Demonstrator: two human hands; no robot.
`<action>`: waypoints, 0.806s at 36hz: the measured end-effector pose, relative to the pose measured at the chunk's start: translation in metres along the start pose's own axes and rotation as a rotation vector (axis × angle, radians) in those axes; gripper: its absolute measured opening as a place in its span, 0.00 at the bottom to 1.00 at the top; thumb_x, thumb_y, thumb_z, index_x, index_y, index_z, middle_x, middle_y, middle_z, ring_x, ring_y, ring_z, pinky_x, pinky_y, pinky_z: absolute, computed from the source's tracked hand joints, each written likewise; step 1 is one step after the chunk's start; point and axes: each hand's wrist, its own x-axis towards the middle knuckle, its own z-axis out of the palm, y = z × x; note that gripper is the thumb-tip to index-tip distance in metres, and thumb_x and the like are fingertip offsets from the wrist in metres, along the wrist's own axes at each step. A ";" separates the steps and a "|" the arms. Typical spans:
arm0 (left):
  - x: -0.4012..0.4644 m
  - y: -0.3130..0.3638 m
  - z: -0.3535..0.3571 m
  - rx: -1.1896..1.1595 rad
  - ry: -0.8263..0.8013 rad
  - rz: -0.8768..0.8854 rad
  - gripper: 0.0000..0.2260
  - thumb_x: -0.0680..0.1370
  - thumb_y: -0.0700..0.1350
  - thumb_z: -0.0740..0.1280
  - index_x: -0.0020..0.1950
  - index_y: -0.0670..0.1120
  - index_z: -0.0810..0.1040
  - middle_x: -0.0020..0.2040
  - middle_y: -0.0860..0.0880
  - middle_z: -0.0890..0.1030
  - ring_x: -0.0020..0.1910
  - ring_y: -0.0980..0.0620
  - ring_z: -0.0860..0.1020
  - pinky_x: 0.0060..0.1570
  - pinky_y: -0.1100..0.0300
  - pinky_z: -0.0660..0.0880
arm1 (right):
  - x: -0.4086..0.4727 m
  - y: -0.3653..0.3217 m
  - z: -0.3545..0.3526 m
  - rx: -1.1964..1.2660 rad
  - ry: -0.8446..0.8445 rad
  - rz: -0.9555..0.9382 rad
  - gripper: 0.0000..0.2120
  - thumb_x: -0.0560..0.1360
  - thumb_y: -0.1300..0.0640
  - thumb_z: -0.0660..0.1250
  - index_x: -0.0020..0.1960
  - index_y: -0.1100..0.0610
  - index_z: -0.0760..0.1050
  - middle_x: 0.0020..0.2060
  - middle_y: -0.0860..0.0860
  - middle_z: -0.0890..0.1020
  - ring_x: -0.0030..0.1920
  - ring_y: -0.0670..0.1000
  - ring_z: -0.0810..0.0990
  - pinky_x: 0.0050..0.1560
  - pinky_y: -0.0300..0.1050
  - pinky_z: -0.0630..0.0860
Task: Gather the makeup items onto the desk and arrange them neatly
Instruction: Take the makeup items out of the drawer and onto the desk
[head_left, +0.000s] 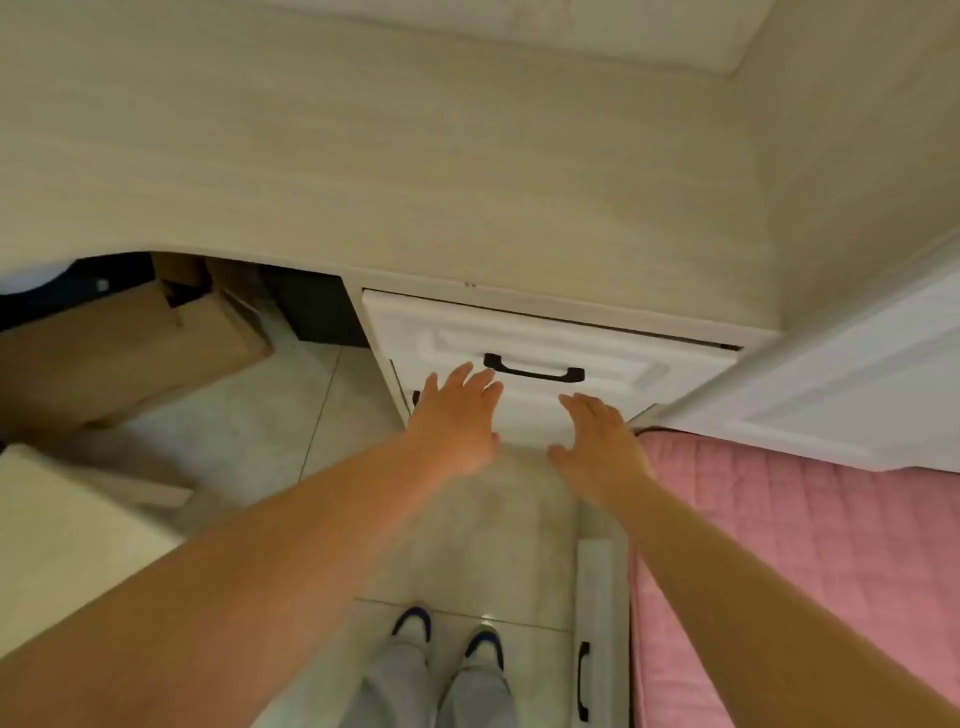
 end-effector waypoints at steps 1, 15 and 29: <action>0.006 0.001 0.002 0.028 -0.003 0.010 0.29 0.80 0.52 0.57 0.77 0.47 0.48 0.78 0.50 0.46 0.76 0.48 0.43 0.73 0.45 0.46 | 0.006 0.003 0.003 -0.026 -0.009 0.001 0.31 0.77 0.54 0.60 0.76 0.52 0.51 0.76 0.49 0.53 0.75 0.49 0.50 0.72 0.46 0.55; 0.059 -0.016 0.037 0.174 0.100 0.090 0.34 0.79 0.49 0.59 0.77 0.47 0.40 0.78 0.51 0.43 0.76 0.46 0.44 0.74 0.48 0.50 | 0.065 0.019 0.028 -0.198 0.077 -0.089 0.36 0.76 0.56 0.60 0.77 0.54 0.43 0.77 0.49 0.45 0.76 0.49 0.42 0.75 0.46 0.47; 0.052 -0.017 0.051 0.231 0.175 0.108 0.35 0.77 0.47 0.59 0.77 0.47 0.41 0.77 0.51 0.47 0.75 0.46 0.47 0.73 0.48 0.51 | 0.059 0.012 0.053 -0.147 0.151 -0.028 0.40 0.73 0.58 0.60 0.76 0.53 0.39 0.76 0.47 0.42 0.76 0.48 0.37 0.71 0.45 0.55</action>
